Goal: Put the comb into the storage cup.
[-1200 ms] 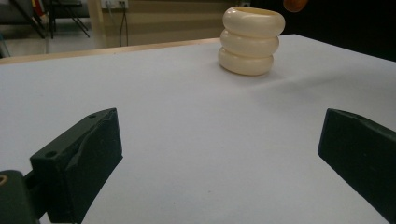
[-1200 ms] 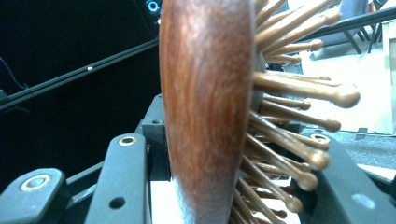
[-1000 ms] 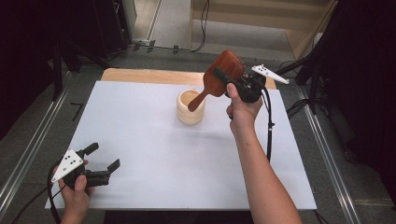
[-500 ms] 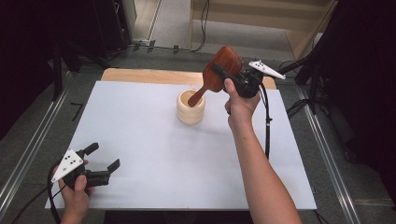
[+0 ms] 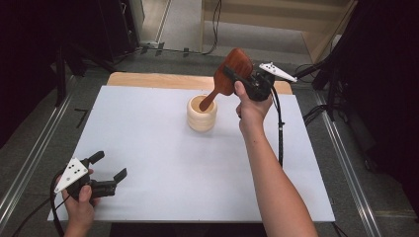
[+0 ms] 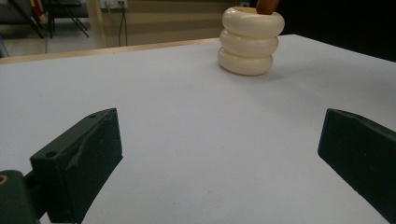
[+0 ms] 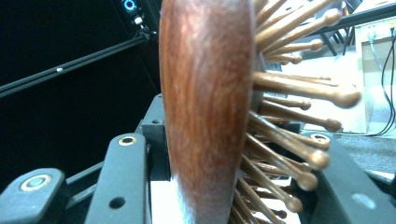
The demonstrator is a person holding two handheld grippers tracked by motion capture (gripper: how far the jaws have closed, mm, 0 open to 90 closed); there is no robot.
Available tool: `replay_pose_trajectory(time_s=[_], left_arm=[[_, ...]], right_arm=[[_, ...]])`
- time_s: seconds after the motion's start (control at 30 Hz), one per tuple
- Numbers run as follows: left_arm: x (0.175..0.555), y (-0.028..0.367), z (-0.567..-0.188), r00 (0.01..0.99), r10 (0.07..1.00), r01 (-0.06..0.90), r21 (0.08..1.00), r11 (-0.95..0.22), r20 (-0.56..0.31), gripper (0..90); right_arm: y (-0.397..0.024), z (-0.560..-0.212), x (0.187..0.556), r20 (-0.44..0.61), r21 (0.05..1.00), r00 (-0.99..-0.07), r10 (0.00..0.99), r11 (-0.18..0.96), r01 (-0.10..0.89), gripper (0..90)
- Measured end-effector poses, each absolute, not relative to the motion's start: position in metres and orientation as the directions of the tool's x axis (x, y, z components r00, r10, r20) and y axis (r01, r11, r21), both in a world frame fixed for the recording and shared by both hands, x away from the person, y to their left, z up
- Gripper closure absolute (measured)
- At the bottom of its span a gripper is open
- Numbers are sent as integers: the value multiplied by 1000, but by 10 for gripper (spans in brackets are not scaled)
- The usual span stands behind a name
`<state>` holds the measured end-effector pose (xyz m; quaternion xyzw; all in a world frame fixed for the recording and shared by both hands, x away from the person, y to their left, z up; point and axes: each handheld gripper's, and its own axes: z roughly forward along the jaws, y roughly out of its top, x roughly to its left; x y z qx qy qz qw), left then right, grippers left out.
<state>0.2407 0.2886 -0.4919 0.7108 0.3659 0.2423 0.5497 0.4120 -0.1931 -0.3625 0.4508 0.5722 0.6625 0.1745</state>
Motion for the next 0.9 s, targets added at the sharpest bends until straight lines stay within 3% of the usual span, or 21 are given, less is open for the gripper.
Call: replay_pose_trajectory(time_s=[0.9], left_arm=[[241,289,-492,621,782,248,960,-131,-54,0]], right_arm=[[-171,-398,428,374,915,-500,781,-223,335,529]])
